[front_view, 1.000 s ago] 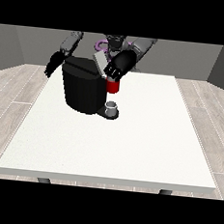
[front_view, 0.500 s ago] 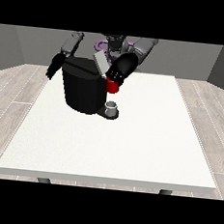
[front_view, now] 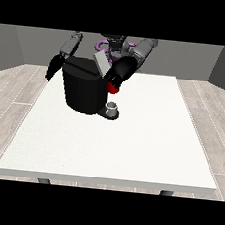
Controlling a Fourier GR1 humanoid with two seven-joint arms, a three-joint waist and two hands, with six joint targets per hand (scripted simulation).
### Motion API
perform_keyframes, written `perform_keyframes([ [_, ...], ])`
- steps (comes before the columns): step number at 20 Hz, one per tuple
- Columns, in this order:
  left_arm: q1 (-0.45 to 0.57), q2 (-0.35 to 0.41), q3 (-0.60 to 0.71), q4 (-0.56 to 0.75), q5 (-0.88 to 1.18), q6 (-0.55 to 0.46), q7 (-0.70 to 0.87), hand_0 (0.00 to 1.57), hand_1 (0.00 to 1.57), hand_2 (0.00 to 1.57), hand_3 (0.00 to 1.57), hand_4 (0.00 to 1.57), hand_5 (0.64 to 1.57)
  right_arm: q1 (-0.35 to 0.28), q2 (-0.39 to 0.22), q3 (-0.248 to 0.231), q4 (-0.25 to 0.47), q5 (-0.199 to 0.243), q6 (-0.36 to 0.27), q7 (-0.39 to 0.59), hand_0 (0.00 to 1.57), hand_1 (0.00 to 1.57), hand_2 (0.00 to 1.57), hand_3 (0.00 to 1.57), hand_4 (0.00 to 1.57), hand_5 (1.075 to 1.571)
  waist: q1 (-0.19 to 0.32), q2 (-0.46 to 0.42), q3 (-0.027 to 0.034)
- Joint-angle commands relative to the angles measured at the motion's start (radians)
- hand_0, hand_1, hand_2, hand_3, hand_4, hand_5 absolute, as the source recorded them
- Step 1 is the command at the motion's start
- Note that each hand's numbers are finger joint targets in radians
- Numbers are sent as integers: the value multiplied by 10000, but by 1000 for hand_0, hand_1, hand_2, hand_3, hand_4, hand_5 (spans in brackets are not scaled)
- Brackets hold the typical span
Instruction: Insert the coffee pod into the coffee machine and close the lid
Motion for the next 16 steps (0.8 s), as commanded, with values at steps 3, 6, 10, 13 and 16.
perform_keyframes([
  [3, 66, 18, 9, 182, -186, 523, -302, 1224, 1224, 1202, 978, 0, 1571, -193, 97, 198, -334, 169, -123, 452, 0, 0, 0, 0, 74, 1571, -152, 1, -3],
  [6, -389, 28, 118, 72, -91, 333, -181, 1250, 1250, 1216, 940, 0, 1571, -120, 182, 129, 104, 187, -237, -36, 0, 0, 0, 0, 215, 1571, -140, 250, 1],
  [10, -126, 421, -182, 131, -634, 893, -678, 1044, 1044, 1049, 744, 0, 1571, -369, 86, 266, -304, 289, -169, 364, 0, 0, 0, 0, 160, 1571, -292, 445, -4],
  [13, -301, 465, -266, -159, -683, 780, -838, 815, 815, 912, 662, 0, 1571, -449, -292, -192, 175, 130, -87, -69, 0, 0, 0, 0, 173, 1571, 31, 480, 2],
  [16, 256, 443, -364, 65, -975, 1459, -1040, 0, 0, 686, 554, 0, 1571, -48, -34, 337, -325, 476, -181, 301, 0, 0, 0, 0, 147, 1571, -181, 400, -5],
])
